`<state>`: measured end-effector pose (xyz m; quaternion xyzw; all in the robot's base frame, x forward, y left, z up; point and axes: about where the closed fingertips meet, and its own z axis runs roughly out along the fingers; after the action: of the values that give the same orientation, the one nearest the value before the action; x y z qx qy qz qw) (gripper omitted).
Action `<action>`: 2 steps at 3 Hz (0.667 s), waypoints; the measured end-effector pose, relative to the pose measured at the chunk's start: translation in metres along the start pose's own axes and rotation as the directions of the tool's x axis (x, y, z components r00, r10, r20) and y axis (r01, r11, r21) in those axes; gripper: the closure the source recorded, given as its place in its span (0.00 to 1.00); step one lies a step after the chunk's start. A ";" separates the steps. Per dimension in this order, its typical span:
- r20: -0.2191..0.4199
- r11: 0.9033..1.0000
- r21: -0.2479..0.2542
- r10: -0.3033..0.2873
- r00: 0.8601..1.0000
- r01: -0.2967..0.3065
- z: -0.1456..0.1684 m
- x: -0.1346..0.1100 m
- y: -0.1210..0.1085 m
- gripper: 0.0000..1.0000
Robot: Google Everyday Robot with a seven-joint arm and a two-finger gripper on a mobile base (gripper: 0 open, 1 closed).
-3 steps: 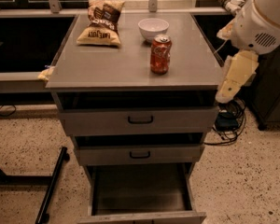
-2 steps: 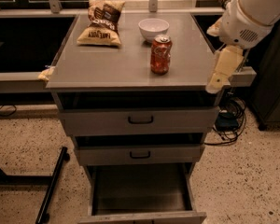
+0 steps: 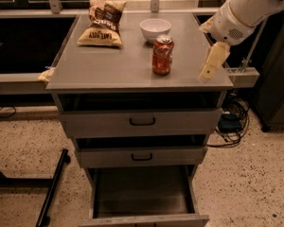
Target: Place coke can into bottom drawer
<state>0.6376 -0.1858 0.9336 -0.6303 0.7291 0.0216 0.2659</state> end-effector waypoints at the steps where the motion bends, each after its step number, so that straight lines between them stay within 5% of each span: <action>1: 0.071 1.000 -0.004 -0.001 0.997 0.001 0.021 -0.013 -0.021 0.00; 2: 0.131 1.000 -0.016 -0.009 0.991 0.011 0.041 -0.033 -0.037 0.00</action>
Offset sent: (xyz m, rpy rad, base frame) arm 0.0815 0.0595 -0.0053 0.1850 -0.0294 0.0890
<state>0.6888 -0.1480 0.9237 -0.6332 0.7067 0.0676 0.3082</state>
